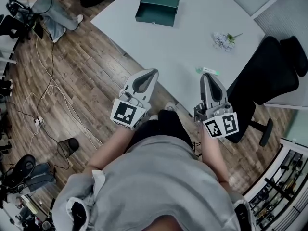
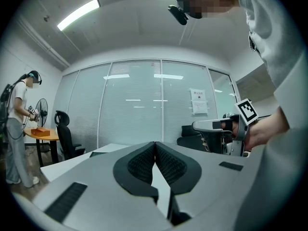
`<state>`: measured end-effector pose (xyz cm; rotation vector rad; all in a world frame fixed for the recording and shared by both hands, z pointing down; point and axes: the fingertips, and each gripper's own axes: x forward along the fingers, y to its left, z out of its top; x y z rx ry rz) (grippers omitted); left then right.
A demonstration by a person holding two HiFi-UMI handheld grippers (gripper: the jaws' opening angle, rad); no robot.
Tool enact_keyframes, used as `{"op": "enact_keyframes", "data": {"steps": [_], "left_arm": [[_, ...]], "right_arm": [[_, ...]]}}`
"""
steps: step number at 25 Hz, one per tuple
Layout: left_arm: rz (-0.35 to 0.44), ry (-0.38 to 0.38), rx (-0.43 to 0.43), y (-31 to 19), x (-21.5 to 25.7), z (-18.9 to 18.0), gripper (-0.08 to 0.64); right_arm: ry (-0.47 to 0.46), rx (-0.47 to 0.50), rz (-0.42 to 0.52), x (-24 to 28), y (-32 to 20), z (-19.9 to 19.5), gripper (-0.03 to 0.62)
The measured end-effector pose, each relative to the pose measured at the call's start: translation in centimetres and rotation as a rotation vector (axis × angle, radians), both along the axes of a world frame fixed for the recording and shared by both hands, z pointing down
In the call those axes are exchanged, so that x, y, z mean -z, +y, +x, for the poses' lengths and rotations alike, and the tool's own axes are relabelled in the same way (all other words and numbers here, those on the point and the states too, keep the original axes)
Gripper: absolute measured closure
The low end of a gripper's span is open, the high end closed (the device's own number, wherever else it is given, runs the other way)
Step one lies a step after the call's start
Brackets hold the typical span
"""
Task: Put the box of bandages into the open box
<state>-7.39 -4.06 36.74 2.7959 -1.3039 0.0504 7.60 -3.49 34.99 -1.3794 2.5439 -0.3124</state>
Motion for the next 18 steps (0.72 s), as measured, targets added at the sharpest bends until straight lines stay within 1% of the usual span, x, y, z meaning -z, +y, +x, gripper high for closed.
{"op": "enact_keyframes", "data": {"steps": [5, 9, 11, 12, 14, 18], "left_arm": [[0.037, 0.006, 0.03, -3.7, 1.1, 2.1, 0.54], [0.062, 0.012, 0.06, -5.7, 1.5, 3.7, 0.54], [0.059, 0.027, 0.081, -6.2, 2.1, 4.5, 0.54], [0.054, 0.046, 0.086, -6.5, 2.2, 5.0, 0.54], [0.042, 0.084, 0.081, -7.1, 2.4, 6.1, 0.54], [0.026, 0.078, 0.031, -8.8, 2.1, 7.3, 0.54]], "right_arm": [[0.028, 0.02, 0.046, 1.2, -3.6, 2.5, 0.541], [0.027, 0.022, 0.075, 2.1, -5.4, 4.6, 0.541], [0.034, 0.024, 0.081, 2.4, -5.7, 5.6, 0.541], [0.039, 0.023, 0.083, 2.5, -5.8, 6.0, 0.541], [0.042, 0.013, 0.08, 2.4, -6.2, 6.7, 0.541], [0.058, -0.024, 0.061, 1.5, -7.4, 7.0, 0.541]]}}
